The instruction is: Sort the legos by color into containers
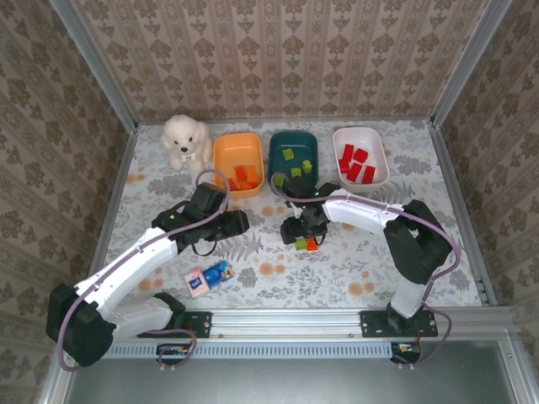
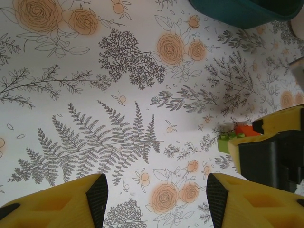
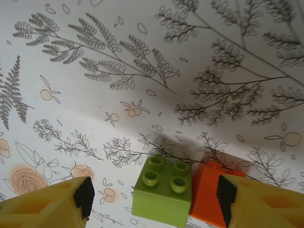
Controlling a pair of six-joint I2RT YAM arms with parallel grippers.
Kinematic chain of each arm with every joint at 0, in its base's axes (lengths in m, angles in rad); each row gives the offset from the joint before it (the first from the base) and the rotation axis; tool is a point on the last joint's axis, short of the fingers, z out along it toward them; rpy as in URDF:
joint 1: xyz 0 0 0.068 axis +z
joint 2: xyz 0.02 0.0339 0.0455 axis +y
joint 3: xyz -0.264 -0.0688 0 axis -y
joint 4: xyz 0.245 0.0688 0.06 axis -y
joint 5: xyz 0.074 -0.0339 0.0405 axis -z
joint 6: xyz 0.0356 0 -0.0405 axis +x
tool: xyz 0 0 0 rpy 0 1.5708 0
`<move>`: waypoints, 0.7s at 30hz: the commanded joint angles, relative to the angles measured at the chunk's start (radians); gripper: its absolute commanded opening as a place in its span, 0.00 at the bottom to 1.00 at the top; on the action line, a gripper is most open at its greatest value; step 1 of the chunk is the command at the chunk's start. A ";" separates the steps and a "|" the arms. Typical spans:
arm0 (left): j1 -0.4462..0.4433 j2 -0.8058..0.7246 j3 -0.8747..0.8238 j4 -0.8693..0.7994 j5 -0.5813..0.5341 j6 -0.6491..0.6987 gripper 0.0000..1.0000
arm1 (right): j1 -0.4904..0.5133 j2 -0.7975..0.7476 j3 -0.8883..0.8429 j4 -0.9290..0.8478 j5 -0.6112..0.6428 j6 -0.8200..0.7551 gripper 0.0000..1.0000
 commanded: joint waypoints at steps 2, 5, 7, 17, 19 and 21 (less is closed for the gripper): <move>-0.005 -0.035 -0.017 -0.033 -0.026 -0.027 0.60 | 0.024 0.029 0.017 0.003 -0.042 -0.004 0.71; -0.005 -0.042 -0.018 -0.041 -0.030 -0.027 0.60 | 0.034 0.024 -0.001 -0.005 -0.043 0.015 0.69; -0.005 -0.044 -0.018 -0.041 -0.031 -0.026 0.60 | 0.040 0.011 -0.021 -0.007 -0.042 0.030 0.69; -0.005 -0.007 0.004 -0.021 -0.017 -0.012 0.60 | 0.060 0.036 -0.013 -0.030 0.014 0.045 0.56; -0.005 0.001 0.008 -0.021 -0.013 -0.008 0.60 | 0.067 0.052 0.011 -0.051 0.026 0.031 0.56; -0.005 0.005 0.013 -0.020 -0.014 -0.007 0.60 | 0.078 0.069 0.029 -0.078 0.048 0.014 0.56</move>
